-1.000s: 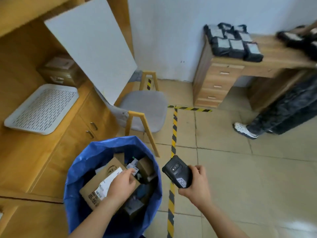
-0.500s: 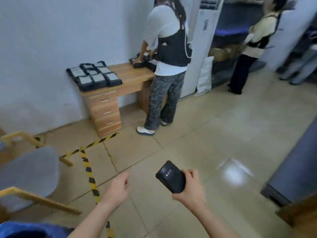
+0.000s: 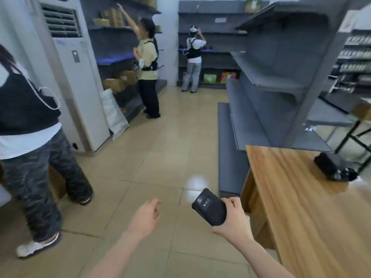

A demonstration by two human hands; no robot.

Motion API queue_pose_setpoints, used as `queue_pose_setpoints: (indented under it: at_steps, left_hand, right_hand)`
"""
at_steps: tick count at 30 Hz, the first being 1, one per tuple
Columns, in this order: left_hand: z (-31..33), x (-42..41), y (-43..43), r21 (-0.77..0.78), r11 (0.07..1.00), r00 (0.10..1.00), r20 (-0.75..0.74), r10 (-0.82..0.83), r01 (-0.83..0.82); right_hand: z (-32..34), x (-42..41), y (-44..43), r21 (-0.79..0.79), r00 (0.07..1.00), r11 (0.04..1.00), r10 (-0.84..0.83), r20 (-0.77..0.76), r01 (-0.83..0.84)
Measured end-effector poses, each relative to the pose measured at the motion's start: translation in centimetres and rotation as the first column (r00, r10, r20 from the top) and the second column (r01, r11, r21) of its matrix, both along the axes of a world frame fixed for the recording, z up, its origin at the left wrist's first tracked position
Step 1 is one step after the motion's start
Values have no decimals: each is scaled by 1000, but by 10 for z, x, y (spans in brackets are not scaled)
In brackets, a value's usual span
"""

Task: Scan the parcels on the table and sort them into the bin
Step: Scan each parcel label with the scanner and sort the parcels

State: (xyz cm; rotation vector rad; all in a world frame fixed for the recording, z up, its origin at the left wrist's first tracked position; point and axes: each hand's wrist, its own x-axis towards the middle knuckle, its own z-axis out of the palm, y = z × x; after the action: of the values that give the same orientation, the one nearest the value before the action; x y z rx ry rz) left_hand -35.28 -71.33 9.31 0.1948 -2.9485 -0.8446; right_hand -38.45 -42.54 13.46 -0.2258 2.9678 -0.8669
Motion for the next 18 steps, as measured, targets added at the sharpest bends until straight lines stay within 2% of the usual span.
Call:
queue_pose_setpoints:
  at_steps: [5,10,13,18]
  left_hand:
    - [10,-110,46,-31,973,974,24,-227,228]
    - [4,-191,134,14,898,895,69,-440,440]
    - [0,-228,199,39,843,842,53,-538,536]
    - [-2,-276,293,-26,754,753,95,-652,656]
  right_hand:
    - [4,-34,52,3,970,970,-242,-15,242]
    - [-4,-46,122,-10,879,880,-475,33,476]
    - [-13,-56,170,11,818,819,-573,58,573]
    - [-26,-85,242,-8,734,737,-673,89,676]
